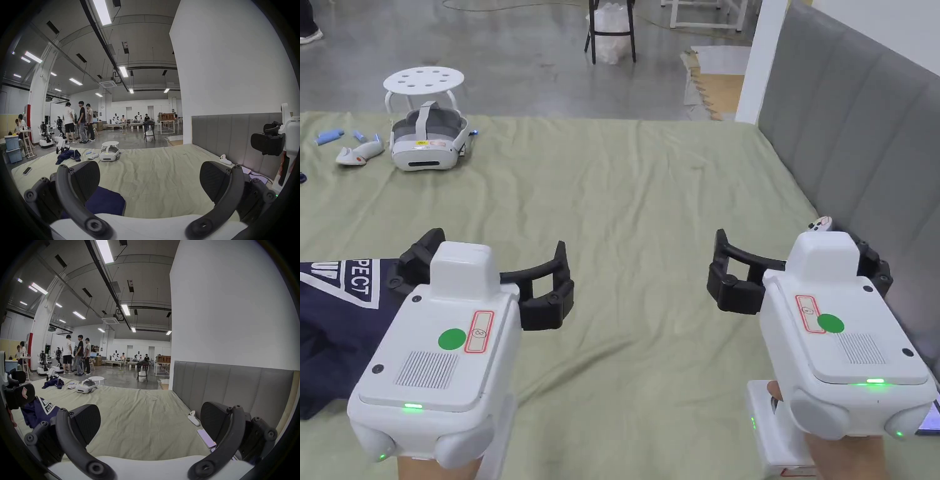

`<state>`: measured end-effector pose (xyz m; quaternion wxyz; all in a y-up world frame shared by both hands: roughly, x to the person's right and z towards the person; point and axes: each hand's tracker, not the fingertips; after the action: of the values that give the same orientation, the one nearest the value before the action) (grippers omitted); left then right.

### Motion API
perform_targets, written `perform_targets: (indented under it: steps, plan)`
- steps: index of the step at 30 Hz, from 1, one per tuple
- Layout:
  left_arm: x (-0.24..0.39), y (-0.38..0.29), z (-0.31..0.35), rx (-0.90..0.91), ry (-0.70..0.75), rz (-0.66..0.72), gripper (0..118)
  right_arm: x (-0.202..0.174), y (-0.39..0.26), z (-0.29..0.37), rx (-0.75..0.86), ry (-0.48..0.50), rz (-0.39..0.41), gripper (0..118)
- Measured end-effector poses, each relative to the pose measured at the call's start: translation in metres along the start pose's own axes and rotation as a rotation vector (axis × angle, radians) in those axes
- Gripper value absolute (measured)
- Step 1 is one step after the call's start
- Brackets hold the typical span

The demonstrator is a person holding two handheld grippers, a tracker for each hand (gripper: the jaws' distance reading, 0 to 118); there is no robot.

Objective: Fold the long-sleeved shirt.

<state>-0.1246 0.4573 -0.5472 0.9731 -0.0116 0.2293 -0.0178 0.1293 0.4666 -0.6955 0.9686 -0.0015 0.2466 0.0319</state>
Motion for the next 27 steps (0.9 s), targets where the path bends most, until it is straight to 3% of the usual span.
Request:
perform_targets:
  steps: [27]
  plan:
    - [-0.0026,-0.0018,0.0039,0.005,-0.009,0.0,111,-0.0053,-0.003,-0.0004,-0.017,0.022,0.021,118]
